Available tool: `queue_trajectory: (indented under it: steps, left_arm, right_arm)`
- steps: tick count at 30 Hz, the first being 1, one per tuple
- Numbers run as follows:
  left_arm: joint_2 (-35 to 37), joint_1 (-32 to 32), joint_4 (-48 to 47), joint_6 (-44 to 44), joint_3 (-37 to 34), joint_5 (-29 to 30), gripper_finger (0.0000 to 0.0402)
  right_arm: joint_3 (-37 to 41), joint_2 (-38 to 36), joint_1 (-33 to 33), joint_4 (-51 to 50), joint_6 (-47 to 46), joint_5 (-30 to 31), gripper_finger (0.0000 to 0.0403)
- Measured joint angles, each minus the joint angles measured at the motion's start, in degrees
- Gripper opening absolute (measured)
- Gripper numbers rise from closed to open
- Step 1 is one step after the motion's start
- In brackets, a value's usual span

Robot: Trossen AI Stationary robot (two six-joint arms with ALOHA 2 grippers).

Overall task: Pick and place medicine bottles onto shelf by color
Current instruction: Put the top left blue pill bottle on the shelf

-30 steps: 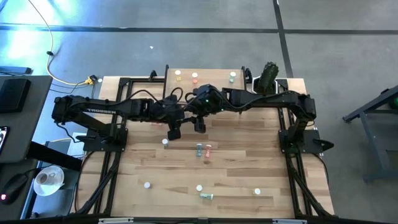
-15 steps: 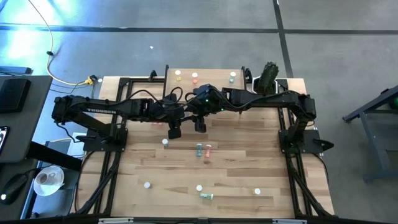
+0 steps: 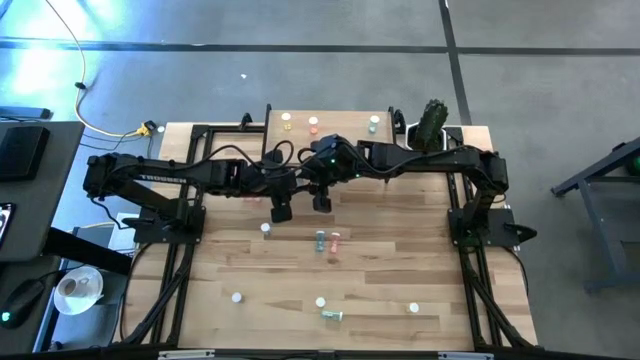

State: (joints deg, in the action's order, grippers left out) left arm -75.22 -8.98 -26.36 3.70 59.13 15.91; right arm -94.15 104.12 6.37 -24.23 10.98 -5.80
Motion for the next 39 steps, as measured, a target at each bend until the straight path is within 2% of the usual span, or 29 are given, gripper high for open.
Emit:
queue_trajectory:
  steps: [5,10,15,23,29,39]
  left_arm:
    - [0.0,-0.01,0.12,0.67,0.0,0.57,0.0114]
    - [0.43,-0.01,-0.06,1.06,0.0,4.51,0.0164]
    - [2.11,0.01,-0.36,1.04,0.02,4.08,0.0192]
    - [6.28,0.03,-0.36,1.03,0.0,4.1,0.0192]
    - [10.21,0.03,-1.03,1.03,0.0,4.25,0.0191]
    - [16.67,0.03,-1.33,1.03,0.0,4.46,0.0189]
  right_arm:
    - [0.02,-0.21,0.0,0.06,0.5,4.02,0.0105]
    - [0.06,-1.55,0.92,-0.7,0.92,4.95,0.0105]
    - [0.07,-4.32,2.53,-2.29,1.09,4.87,0.0105]
    - [0.07,-10.59,5.52,-3.33,2.14,5.21,0.0105]
    - [0.07,-16.83,6.91,-3.17,3.6,9.94,0.0105]
    - [0.07,-27.43,9.14,-3.66,4.52,13.0,0.0104]
